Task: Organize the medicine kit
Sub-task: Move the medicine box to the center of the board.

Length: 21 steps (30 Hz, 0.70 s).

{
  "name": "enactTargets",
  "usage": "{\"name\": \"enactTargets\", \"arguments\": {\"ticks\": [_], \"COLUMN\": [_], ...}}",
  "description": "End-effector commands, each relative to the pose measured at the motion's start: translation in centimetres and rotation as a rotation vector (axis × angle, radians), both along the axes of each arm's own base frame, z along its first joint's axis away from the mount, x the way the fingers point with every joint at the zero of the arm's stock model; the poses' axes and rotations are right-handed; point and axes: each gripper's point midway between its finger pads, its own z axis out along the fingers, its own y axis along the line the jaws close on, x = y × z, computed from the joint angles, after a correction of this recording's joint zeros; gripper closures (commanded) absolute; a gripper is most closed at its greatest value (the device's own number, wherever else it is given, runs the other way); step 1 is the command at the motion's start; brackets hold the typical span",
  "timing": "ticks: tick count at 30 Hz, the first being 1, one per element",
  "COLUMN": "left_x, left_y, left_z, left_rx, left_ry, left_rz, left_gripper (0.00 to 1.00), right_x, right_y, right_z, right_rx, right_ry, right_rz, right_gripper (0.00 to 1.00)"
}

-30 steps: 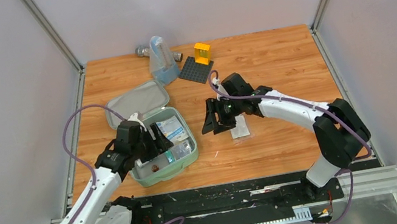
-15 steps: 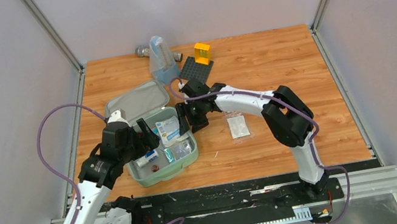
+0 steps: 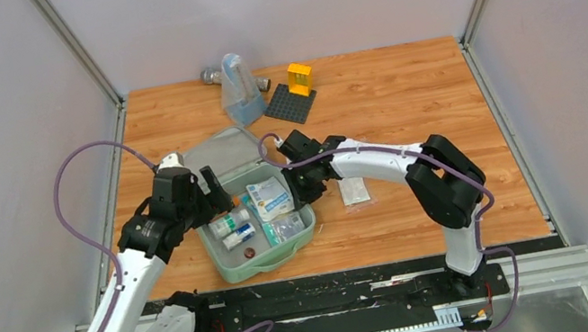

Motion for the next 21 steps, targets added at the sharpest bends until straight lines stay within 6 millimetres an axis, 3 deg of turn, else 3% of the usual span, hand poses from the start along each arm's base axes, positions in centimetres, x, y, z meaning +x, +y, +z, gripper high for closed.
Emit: {"name": "enactTargets", "arguments": {"ticks": [1,8,12,16,21], "left_x": [2.1,4.3,6.0,7.8,9.8], "left_y": [1.6,3.6,6.3,8.0,8.6], "left_z": [3.2,4.4,4.1,2.5,-1.2], "left_rx": [0.023,-0.035,-0.101,-0.200,-0.381], "left_ry": [-0.101,-0.142,-0.139,-0.138,-0.106], "left_rz": [0.052,0.132,0.224,0.283,0.333], "left_gripper": [0.00,0.00,0.00,0.00,0.00], "right_x": [-1.3,-2.2,-2.4,-2.8,-3.1], "right_y": [-2.1,-4.1,-5.0,-4.8,-4.0], "right_z": [0.4,-0.3,0.1,0.5,0.8], "right_rx": [-0.029,-0.074,-0.092,-0.079,-0.054], "right_ry": [-0.036,-0.043,-0.078,-0.085,-0.070], "right_rz": [0.047,0.006,-0.004,0.022,0.039], "right_gripper": [0.91,0.90,0.87,0.79,0.74]}}
